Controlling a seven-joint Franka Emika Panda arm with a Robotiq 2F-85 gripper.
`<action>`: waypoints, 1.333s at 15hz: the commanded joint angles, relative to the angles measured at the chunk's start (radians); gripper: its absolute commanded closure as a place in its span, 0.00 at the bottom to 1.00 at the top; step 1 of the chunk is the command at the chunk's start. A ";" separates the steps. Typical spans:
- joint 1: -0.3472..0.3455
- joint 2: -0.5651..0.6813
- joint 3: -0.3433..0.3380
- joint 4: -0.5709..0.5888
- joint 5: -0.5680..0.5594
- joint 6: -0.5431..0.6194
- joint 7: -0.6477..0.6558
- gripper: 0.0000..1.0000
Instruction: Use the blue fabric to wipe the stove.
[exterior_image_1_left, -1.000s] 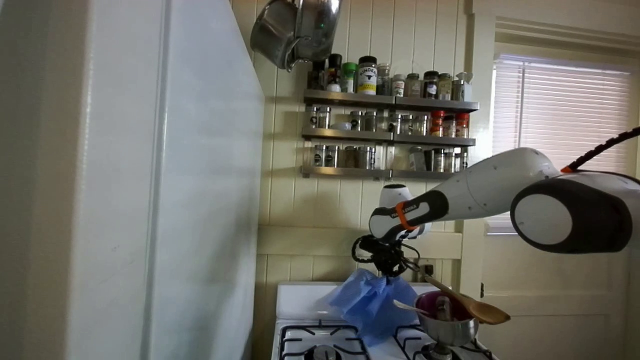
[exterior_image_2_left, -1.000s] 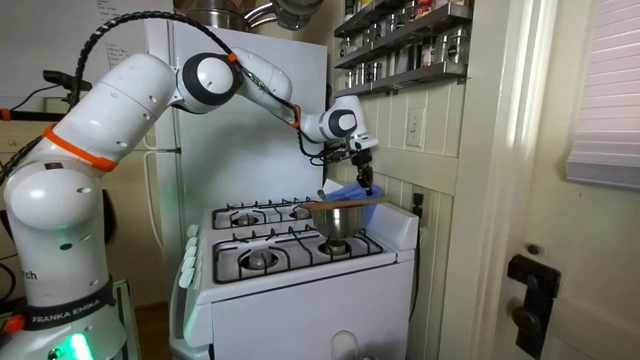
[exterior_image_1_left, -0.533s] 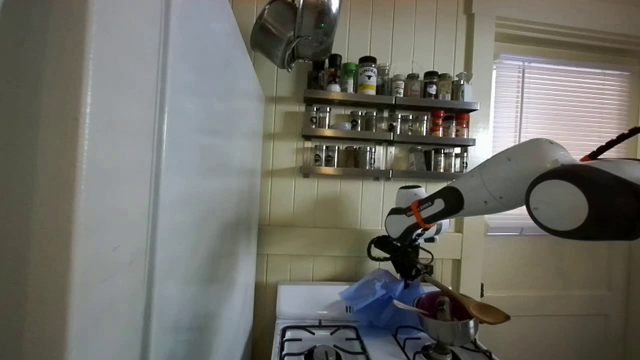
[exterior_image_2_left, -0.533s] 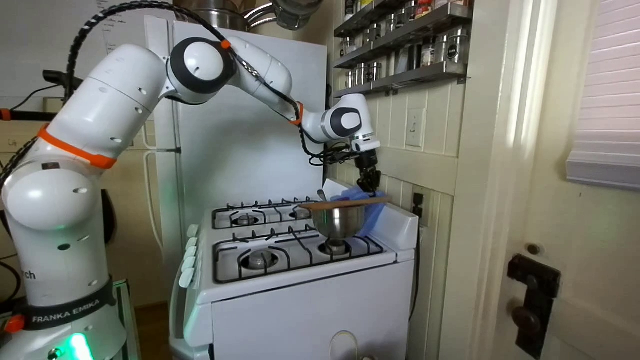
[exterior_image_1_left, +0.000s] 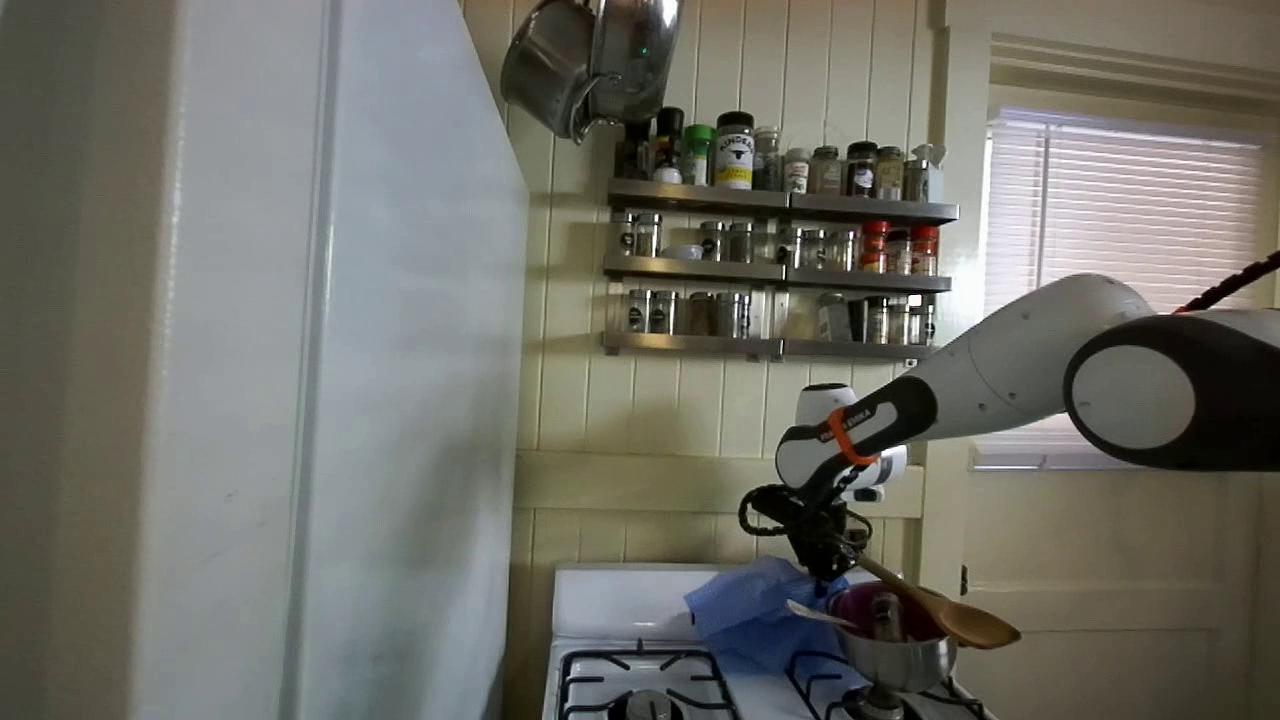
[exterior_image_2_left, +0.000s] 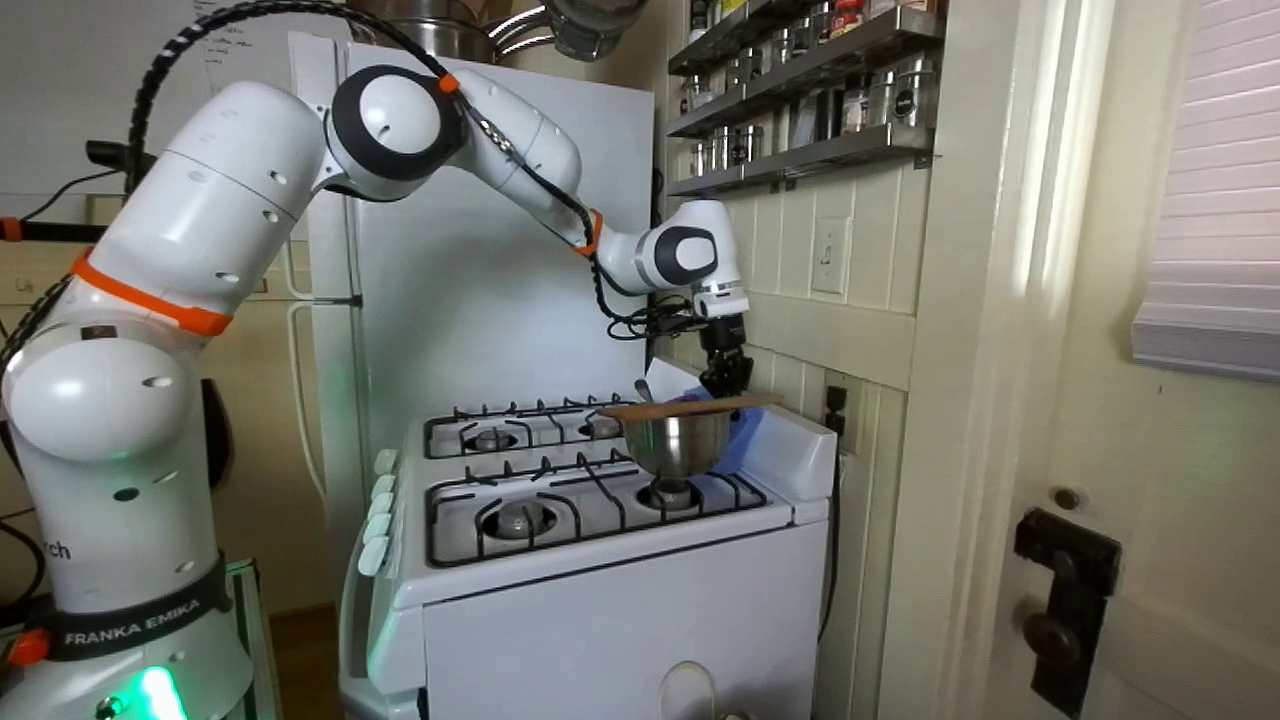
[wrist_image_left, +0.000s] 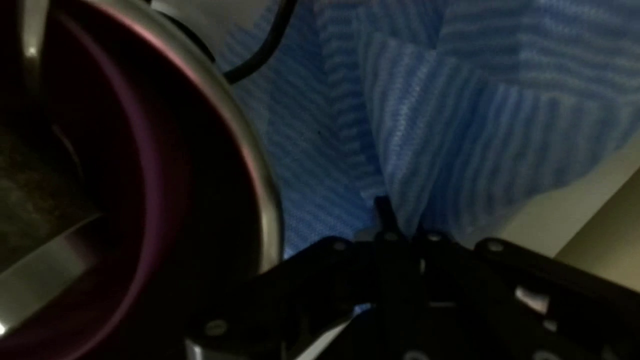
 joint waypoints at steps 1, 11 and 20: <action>0.017 0.000 0.036 0.044 -0.036 -0.008 -0.002 1.00; 0.093 0.191 0.191 0.422 -0.057 -0.099 -0.309 1.00; 0.138 0.419 0.303 0.793 0.061 -0.275 -0.756 1.00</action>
